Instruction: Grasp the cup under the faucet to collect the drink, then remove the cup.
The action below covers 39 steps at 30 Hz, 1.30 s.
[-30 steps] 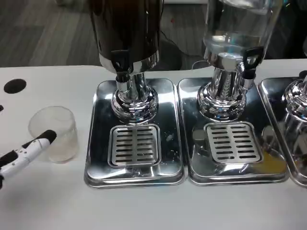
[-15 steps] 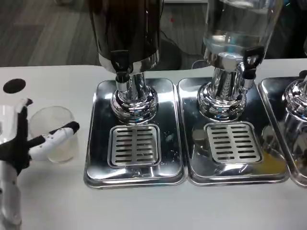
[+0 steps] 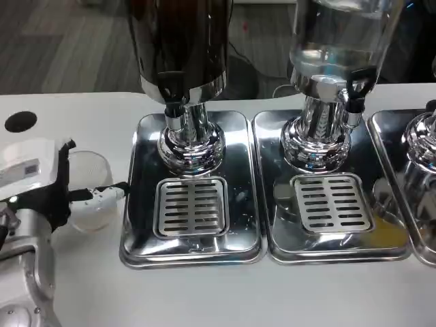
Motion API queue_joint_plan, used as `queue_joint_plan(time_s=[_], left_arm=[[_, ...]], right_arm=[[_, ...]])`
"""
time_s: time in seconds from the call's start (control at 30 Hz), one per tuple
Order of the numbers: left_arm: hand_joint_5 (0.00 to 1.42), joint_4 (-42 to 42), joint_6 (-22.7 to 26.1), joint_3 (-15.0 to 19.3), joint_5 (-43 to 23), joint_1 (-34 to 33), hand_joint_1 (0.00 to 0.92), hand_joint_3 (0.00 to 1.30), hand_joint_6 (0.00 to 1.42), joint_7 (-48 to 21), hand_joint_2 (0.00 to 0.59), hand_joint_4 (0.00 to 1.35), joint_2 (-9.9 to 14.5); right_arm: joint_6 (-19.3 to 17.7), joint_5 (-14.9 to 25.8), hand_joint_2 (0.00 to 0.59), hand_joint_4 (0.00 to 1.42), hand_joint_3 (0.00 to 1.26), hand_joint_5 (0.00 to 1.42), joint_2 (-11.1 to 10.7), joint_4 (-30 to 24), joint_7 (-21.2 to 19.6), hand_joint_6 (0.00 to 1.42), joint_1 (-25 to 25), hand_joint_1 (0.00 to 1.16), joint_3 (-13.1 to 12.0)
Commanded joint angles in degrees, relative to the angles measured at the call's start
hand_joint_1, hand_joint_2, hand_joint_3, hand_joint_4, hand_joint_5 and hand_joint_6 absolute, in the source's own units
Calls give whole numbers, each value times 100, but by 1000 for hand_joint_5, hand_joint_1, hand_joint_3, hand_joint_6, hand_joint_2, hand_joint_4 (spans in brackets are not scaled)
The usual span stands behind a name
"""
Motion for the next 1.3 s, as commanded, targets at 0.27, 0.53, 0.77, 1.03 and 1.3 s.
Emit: queue_joint_plan(time_s=[0.27, 0.53, 0.77, 1.03, 1.3], left_arm=[[806, 132, 37, -189, 24, -115, 348, 472, 941, 203, 93, 544, 42], [902, 23, -95, -104, -79, 29, 378, 587, 1016, 591, 98, 629, 66], [911, -276, -228, 56, -148, 192, 392, 603, 1047, 793, 94, 636, 66], [920, -671, -296, 143, -115, 294, 397, 604, 1068, 867, 94, 641, 4], [920, -944, -377, 48, -74, 251, 397, 604, 1073, 845, 89, 644, -124]], right_arm=[[-163, 93, 452, 22, 222, 25, 19, 192, 135, 0, -163, 295, -4], [-131, 39, 446, 22, 222, 25, 45, 168, 197, 0, -209, 293, 45], [-131, 7, 442, 28, 222, 26, 64, 204, 221, 0, -217, 297, 60], [-165, -1, 438, 32, 222, 26, 89, 212, 233, 0, -212, 304, 73], [-212, 80, 437, 32, 222, 26, 71, 209, 248, 0, -181, 309, 43]])
